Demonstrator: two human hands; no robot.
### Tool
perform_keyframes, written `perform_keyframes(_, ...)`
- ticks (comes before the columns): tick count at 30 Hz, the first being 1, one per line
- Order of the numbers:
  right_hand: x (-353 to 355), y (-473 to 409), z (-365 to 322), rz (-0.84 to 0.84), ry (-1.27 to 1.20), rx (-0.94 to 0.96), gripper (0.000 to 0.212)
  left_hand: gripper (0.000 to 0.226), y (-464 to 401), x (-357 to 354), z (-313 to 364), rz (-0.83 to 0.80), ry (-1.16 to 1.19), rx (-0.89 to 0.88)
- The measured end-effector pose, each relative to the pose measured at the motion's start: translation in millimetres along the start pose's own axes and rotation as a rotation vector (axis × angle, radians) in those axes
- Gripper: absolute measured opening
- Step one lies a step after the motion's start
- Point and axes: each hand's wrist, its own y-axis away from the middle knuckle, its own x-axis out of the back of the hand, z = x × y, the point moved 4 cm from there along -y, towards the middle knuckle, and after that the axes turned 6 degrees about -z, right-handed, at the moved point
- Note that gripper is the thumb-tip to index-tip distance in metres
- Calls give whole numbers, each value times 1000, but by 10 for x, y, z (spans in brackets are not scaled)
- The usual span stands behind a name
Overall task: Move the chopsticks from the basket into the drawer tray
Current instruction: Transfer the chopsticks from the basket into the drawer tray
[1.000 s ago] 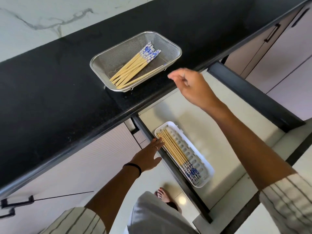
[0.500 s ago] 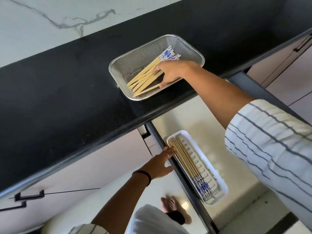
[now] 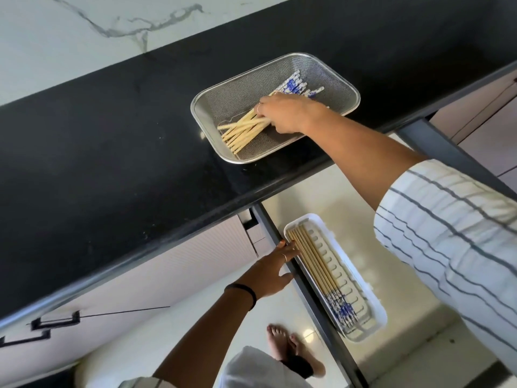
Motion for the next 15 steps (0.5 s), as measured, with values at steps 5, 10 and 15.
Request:
perform_keyframes(5,28,17,1,42,82,22,47,59,-19,58,-14,-7,-21,-4)
perform_keyframes(10,265,136,24,167,61,47,46,59,-28,69,-6,-9,-54,-10)
perform_keyframes(15,605,509,54,349,-92,16,43,59,-30,68,9,-19,-84,4)
